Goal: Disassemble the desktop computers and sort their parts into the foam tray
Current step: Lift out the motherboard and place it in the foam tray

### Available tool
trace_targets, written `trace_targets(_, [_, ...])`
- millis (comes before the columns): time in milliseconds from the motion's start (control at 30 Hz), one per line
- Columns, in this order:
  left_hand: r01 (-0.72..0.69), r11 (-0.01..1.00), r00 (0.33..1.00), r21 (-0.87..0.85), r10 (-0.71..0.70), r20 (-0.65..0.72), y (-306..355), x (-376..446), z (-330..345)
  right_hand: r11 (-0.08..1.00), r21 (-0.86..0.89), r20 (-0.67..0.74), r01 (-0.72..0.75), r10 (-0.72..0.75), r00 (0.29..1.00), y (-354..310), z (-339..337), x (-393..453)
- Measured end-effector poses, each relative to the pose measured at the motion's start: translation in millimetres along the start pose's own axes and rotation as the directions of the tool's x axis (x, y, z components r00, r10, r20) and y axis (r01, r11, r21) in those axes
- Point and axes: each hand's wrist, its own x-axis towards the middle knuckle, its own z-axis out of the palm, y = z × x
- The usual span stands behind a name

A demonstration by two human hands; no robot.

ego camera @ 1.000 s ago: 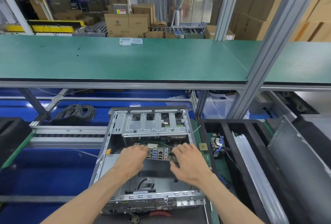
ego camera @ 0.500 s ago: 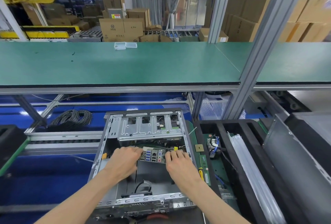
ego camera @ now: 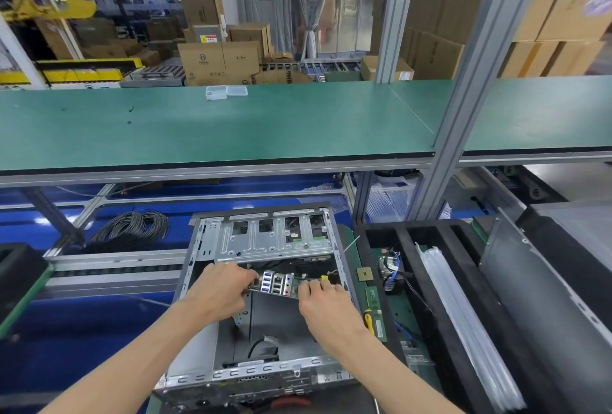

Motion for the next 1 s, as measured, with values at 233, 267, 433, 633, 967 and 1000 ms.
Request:
trace_targets(233, [-0.008, 0.996, 0.999, -0.090, 0.011, 0.041, -3, -12, -3, 0.999, 0.012, -0.016, 0.036, -0.036, 0.999, -1, -2, -1])
trace_targets(267, [-0.007, 0.994, 0.999, -0.108, 0.012, 0.045, -5, -12, -6, 0.999, 0.023, -0.020, 0.038, -0.038, 0.999, 0, -4, 0])
trace_targets(433, [0.033, 0.918, 0.995, -0.396, 0.009, 0.102, -25, -4, -25, 0.997, 0.072, -0.008, 0.035, -0.035, 0.999, 11, -16, 7])
trace_targets(633, [0.171, 0.895, 0.935, -0.411, -0.016, 0.354, -70, -3, -37, 0.992, 0.117, 0.018, 0.038, -0.040, 0.999, 19, -23, 13])
trace_targets(967, [0.264, 0.923, 0.810, -0.280, -0.055, 0.584, -50, 18, 17, 0.991, 0.125, 0.012, 0.037, -0.039, 0.999, 20, -26, 15])
trace_targets(1000, [0.284, 0.916, 0.801, -0.285, -0.064, 0.595, -47, 19, 21, 0.991, 0.126, 0.010, 0.036, -0.037, 0.999, 20, -26, 15])
